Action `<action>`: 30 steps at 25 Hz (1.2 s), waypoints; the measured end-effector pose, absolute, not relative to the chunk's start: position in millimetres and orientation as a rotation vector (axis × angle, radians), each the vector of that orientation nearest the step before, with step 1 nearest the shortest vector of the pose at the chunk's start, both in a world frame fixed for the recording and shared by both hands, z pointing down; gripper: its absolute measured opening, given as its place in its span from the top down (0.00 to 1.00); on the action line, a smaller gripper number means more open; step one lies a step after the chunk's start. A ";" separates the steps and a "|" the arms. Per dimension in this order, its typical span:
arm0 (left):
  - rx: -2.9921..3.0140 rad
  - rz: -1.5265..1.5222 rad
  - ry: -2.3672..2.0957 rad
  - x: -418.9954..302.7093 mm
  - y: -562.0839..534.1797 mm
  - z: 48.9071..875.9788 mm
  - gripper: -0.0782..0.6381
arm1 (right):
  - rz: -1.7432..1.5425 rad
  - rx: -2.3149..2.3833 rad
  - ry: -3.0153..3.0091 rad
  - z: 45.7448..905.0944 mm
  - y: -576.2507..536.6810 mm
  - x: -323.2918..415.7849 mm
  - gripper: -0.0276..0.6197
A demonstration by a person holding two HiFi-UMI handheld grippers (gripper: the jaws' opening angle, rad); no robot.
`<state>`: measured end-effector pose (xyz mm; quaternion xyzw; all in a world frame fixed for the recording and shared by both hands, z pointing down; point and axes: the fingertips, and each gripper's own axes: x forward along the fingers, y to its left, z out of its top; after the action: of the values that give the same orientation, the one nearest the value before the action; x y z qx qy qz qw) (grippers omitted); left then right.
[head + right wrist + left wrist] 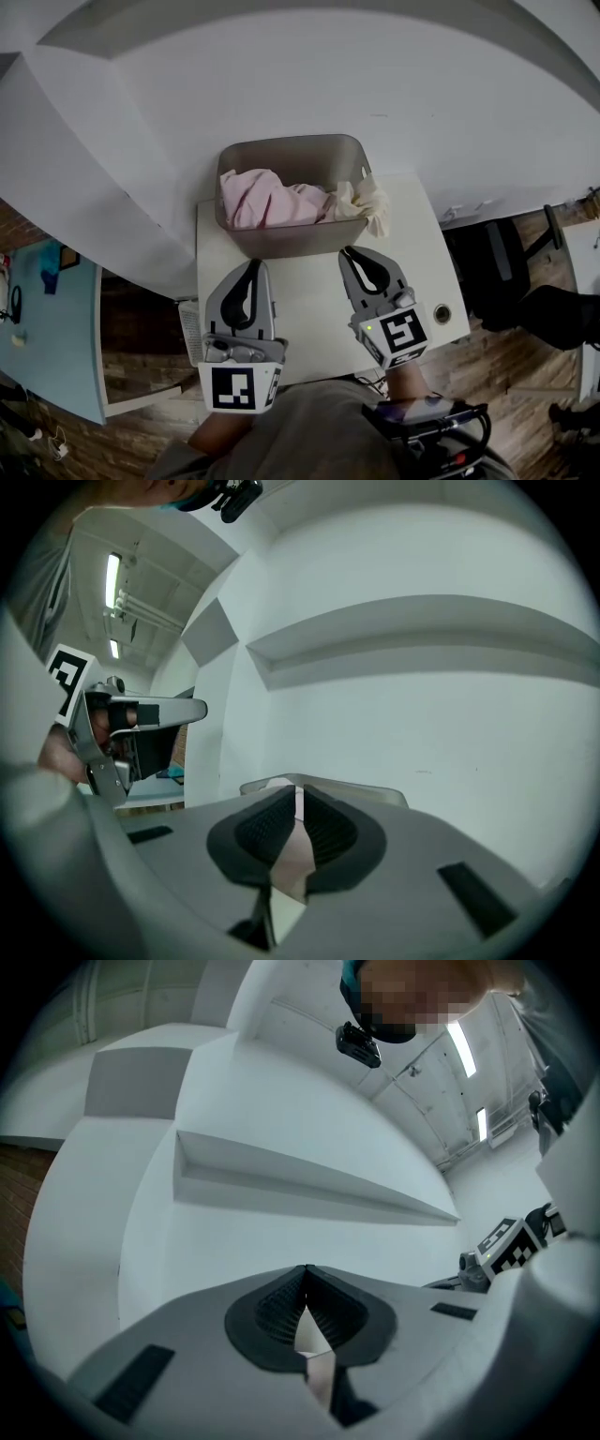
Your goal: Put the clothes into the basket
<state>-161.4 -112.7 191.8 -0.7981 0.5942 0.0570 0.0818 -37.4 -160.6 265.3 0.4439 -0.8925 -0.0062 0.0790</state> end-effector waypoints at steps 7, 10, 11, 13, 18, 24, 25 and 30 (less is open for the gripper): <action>-2.346 0.164 1.821 -156.2 -119.1 190.8 0.88 | -0.063 1.345 -2.702 243.6 -169.2 -26.8 0.94; -2.357 0.152 1.842 -151.5 -120.6 193.7 0.88 | -0.074 1.321 -2.688 243.5 -170.3 -24.8 0.95; -2.352 0.149 1.842 -150.5 -120.7 193.3 0.88 | -0.081 1.307 -2.684 244.1 -169.9 -24.9 0.95; -2.343 0.145 1.844 -149.3 -120.4 192.4 0.88 | -0.100 1.284 -2.695 243.5 -169.0 -26.3 0.95; -2.338 0.143 1.859 -147.0 -118.4 192.7 0.88 | -0.110 1.264 -2.725 240.7 -167.3 -27.8 0.95; -2.332 0.146 1.855 -144.6 -117.6 192.0 0.88 | -0.122 1.266 -2.755 240.8 -166.5 -26.8 0.95; -2.331 0.147 1.853 -144.2 -117.4 192.1 0.88 | -0.124 1.277 -2.763 240.0 -166.9 -26.3 0.95; -2.345 0.133 1.866 -143.5 -118.0 197.0 0.88 | -0.116 1.294 -2.764 240.9 -168.0 -24.2 0.95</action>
<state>-143.5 -118.0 197.0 -0.7798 0.6205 0.0441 0.0710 -24.2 -168.0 240.9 0.4232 -0.9042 -0.0379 0.0439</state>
